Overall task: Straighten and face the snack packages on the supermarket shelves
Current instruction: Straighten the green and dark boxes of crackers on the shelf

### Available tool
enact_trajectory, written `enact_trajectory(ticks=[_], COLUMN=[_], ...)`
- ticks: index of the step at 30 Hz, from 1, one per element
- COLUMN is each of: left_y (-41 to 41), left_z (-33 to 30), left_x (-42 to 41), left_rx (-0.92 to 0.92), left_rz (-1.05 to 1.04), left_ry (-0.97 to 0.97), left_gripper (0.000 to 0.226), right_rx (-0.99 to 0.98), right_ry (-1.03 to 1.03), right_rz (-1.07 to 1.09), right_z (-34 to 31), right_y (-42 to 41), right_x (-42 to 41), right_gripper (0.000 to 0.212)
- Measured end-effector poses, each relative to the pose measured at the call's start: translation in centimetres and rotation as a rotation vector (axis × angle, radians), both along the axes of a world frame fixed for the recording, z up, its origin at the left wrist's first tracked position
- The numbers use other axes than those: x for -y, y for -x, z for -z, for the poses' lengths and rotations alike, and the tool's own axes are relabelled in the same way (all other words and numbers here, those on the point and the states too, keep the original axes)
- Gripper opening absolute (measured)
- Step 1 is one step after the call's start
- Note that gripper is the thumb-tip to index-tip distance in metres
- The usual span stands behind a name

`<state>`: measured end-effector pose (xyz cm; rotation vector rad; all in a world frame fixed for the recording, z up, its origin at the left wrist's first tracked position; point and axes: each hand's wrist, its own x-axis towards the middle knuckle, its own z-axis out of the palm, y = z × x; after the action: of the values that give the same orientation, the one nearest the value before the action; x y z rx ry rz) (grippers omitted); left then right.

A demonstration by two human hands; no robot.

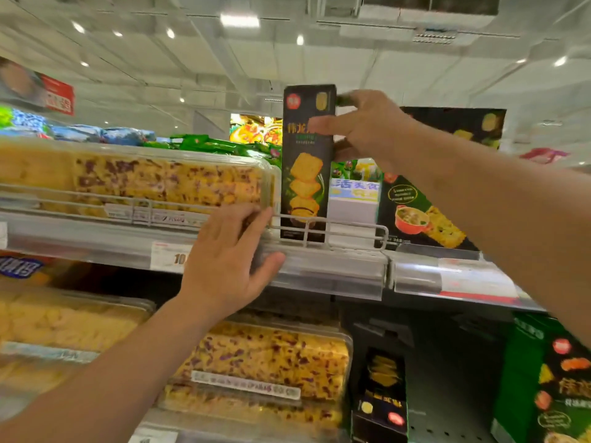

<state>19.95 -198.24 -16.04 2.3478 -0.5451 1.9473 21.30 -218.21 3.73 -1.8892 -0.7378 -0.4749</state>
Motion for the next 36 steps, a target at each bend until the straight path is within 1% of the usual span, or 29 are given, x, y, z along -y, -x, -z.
enact_trajectory(ticks=[3,5,6,8,12,15,18,20,21,22,24,25,26,27,29,30,32,34,36], left_y=[-0.3,-0.4,-0.4,-0.5,-0.4,-0.4,-0.4,-0.4,-0.3,-0.3,-0.2,0.0,0.3,0.6,1.1,1.3,1.4,1.1,0.5], left_z=[0.1,0.2,0.2,0.3,0.2,0.3,0.5,0.5,0.5,0.5,0.5,0.5,0.6,0.6,0.3,0.1,-0.7,-1.2,-1.1], left_x=[0.0,0.0,0.1,0.1,0.0,0.1,0.0,-0.1,0.0,0.0,0.6,1.0,1.5,2.2,3.8,4.9,7.4,9.4,10.5], left_rx=[0.04,0.063,0.067,0.061,0.065,0.076,0.078,0.074,0.069,0.067,0.071,0.07,0.065,0.057,0.043,0.037,0.025,0.004,-0.026], left_rz=[-0.002,-0.013,-0.021,-0.038,-0.045,-0.027,-0.011,-0.006,-0.006,-0.01,-0.017,-0.019,-0.022,-0.027,-0.005,0.028,0.099,0.116,0.042], left_ry=[-0.016,-0.02,-0.022,-0.028,-0.031,-0.034,-0.034,-0.029,-0.022,-0.013,0.014,0.036,0.059,0.066,-0.017,-0.087,-0.19,-0.222,-0.239], left_gripper=[0.06,0.059,0.059,0.059,0.059,0.058,0.057,0.057,0.057,0.056,0.054,0.052,0.05,0.049,0.046,0.045,0.045,0.048,0.049], right_rx=[-0.009,-0.006,-0.013,-0.043,-0.047,-0.014,0.033,0.167,0.284,0.433,0.717,0.787,0.796,0.749,0.596,0.54,0.402,0.232,0.136], right_ry=[-0.053,-0.085,-0.101,-0.132,-0.142,-0.124,-0.007,0.078,0.087,0.075,0.068,0.13,0.231,0.354,0.579,0.675,0.821,0.864,0.843], right_rz=[0.0,0.013,0.019,0.022,0.037,0.067,0.139,0.241,0.268,0.257,0.151,0.09,0.041,0.016,0.051,0.111,0.24,0.273,0.263], right_z=[1.0,1.2,1.3,1.5,1.7,1.7,2.2,3.2,4.3,5.9,10.8,13.9,17.3,20.6,26.2,28.3,31.0,32.7,34.1], right_y=[-1.5,-1.9,-2.1,-2.3,-2.2,-2.0,-1.4,0.0,1.3,2.9,6.2,7.5,8.7,9.6,10.3,10.2,9.4,8.2,6.9], right_x=[-0.6,-0.7,-0.6,-0.7,-1.2,-1.6,-1.6,-0.8,-0.1,0.7,2.7,4.0,5.3,6.5,8.7,9.7,11.2,12.2,12.9], right_gripper=[0.027,0.023,0.024,0.034,0.035,0.052,0.071,0.076,0.073,0.063,0.037,0.027,0.021,0.019,0.021,0.026,0.044,0.066,0.078])
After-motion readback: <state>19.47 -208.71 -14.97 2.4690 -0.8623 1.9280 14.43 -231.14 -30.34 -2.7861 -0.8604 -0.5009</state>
